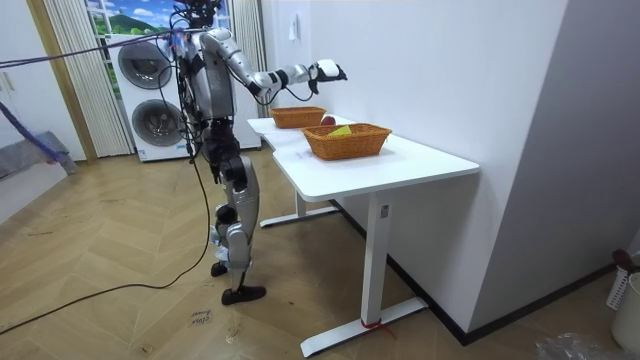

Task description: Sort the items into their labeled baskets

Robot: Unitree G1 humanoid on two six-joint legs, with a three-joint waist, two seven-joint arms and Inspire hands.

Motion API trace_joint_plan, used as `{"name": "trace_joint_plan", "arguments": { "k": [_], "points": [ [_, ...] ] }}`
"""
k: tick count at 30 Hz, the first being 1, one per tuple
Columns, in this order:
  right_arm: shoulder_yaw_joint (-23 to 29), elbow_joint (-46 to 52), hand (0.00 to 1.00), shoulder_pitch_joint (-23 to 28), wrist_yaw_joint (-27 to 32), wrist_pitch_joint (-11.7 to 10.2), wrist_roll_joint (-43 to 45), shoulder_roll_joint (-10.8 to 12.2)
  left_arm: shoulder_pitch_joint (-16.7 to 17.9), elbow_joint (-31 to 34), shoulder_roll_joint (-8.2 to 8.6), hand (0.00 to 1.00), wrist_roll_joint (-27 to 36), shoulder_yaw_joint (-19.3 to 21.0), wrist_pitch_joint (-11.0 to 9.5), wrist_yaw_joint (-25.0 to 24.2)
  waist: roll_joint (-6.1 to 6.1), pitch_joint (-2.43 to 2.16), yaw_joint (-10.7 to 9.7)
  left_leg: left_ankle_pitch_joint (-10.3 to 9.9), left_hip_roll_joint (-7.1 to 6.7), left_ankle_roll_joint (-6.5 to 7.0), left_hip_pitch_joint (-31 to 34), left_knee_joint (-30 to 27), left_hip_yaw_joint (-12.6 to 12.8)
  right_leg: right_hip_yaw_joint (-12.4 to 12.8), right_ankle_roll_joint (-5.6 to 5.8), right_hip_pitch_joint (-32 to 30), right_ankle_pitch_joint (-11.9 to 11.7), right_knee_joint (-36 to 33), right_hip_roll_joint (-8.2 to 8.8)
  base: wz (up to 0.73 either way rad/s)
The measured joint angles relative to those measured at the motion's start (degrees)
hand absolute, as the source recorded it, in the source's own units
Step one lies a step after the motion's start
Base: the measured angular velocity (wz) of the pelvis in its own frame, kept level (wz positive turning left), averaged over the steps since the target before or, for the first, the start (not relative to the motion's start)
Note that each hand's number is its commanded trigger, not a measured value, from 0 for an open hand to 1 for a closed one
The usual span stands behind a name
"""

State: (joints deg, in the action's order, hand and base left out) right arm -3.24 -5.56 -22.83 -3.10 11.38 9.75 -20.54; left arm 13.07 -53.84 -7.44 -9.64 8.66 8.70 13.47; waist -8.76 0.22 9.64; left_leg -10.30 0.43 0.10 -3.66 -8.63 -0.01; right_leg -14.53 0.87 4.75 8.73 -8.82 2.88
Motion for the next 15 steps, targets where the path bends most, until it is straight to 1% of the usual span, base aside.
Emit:
{"name": "trace_joint_plan", "arguments": {
  "k": [2, 3, 6, 8, 15],
  "points": [
    [0.1, -0.5, 0.00, 0.3, 0.0, 0.2, -0.3, 0.0, 0.2, 0.2, 0.28, 0.00, 0.0, 0.0, 0.1, 0.0, 0.37, -0.19, -0.1, 0.0, 0.03, 0.00, 0.0, 0.0, 0.0, 0.0, 0.00, 0.0, 0.0, 0.0, -0.02, 0.00],
    [0.1, -0.5, 0.00, 0.5, 0.0, 0.2, -0.3, 0.0, 0.2, 0.4, 0.40, 0.00, 0.0, 0.0, 0.1, 0.0, 0.79, -0.12, -0.1, 0.0, 0.05, 0.00, 0.0, 0.0, 0.0, 0.0, 0.00, -0.1, 0.0, 0.0, -0.03, 0.00],
    [0.1, -0.5, 0.00, 0.7, 0.0, 0.2, -0.2, 0.0, 0.3, 0.4, 0.56, 0.00, 0.0, 0.0, 0.1, 0.0, 1.41, -0.24, 0.0, 0.0, 0.05, 0.00, 0.1, 0.0, 0.0, 0.0, 0.00, -0.1, 0.0, 0.0, -0.03, 0.00],
    [0.1, -0.8, 0.00, 0.7, 0.0, 0.1, -0.2, 0.0, 0.5, 0.4, 0.54, 0.00, 0.0, 0.0, 0.1, 0.0, 1.60, -0.27, 0.0, 0.0, 0.06, 0.00, 0.0, 0.0, 0.0, 0.0, 0.00, -0.1, 0.0, 0.0, -0.03, 0.00],
    [-0.1, -3.8, 0.00, 0.7, 0.0, 0.1, -0.6, 0.1, 1.3, 0.3, 0.21, 0.00, 0.1, -0.3, 0.1, -0.5, 1.36, -0.35, 0.4, 0.0, 0.05, 0.00, 0.2, 0.1, -0.1, 0.0, 0.00, -0.2, 0.0, 0.0, -0.04, 0.00]
  ]
}}
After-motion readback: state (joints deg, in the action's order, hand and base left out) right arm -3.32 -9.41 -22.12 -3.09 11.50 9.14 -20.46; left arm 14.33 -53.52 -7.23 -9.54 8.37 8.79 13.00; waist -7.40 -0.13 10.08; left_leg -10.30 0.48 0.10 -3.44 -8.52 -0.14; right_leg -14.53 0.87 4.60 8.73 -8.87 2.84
